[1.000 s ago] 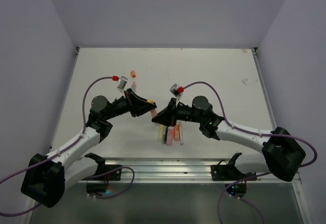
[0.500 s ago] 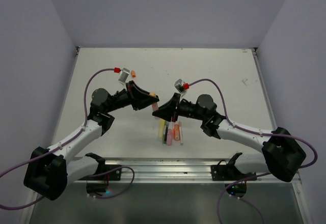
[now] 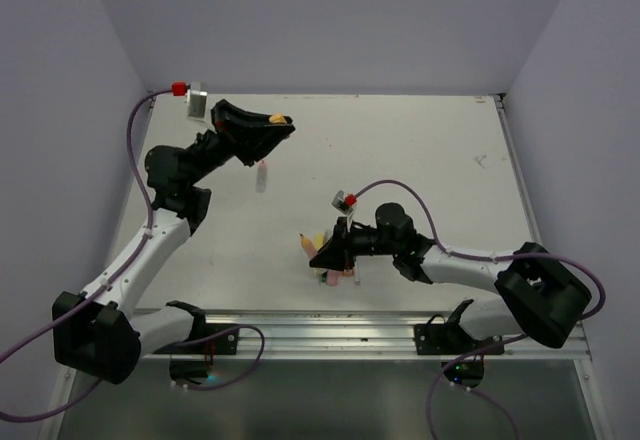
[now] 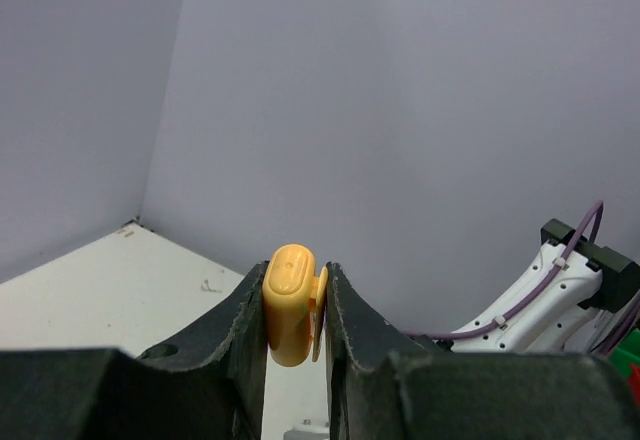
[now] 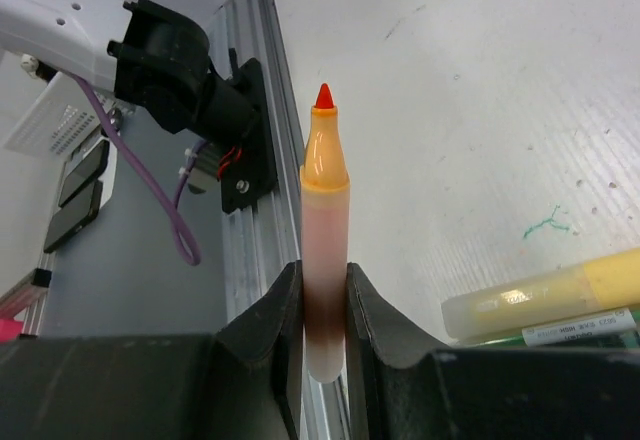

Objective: Open the pen caps

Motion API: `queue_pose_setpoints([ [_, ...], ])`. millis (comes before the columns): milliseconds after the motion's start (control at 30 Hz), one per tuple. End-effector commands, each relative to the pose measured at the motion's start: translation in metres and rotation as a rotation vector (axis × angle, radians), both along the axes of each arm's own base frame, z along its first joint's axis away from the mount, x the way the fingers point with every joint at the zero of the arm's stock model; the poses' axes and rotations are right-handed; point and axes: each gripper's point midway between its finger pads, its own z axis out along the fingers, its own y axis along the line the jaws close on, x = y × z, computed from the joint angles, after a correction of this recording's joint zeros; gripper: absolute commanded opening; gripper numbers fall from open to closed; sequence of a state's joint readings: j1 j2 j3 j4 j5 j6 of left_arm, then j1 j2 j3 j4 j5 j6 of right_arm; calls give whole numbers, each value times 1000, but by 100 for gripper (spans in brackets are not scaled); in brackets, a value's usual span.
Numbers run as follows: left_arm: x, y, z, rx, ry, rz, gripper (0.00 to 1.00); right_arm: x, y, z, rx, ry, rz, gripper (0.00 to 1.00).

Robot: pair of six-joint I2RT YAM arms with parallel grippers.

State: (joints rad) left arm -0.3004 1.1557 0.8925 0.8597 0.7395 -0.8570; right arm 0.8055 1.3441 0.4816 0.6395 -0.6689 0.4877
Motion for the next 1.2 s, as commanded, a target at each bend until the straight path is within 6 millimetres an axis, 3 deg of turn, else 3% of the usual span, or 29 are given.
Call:
queue_pose_setpoints([
  [0, 10, 8, 17, -28, -25, 46, 0, -1, -1, 11, 45, -43, 39, 0],
  [67, 23, 7, 11, 20, -12, 76, 0, 2, -2, 14, 49, -47, 27, 0],
  [167, 65, 5, -32, 156, 131, 166, 0, 9, -7, 21, 62, -67, -25, 0],
  [300, 122, 14, -126, 361, 423, 319, 3, 19, -17, 26, 43, -88, -116, 0],
  [333, 133, 18, -132, 393, 444, 355, 3, 26, -20, 26, 30, -103, -153, 0],
  [367, 141, 21, -148, 429, 488, 380, 4, 27, -21, 34, 36, -126, -163, 0],
  [400, 156, 27, -179, 495, 588, 427, 5, 28, -24, 30, 11, -117, -178, 0],
  [600, 207, 52, -264, 698, 777, 609, 6, 41, -32, 33, -29, -149, -255, 0],
  [800, 241, 71, -318, 817, 878, 744, 8, 49, -36, 31, -63, -153, -296, 0],
  [967, 258, 84, -356, 906, 926, 823, 9, 53, -35, 28, -82, -147, -302, 0],
  [1167, 274, 86, -375, 938, 929, 843, 13, 56, -34, 24, -92, -133, -302, 0],
])
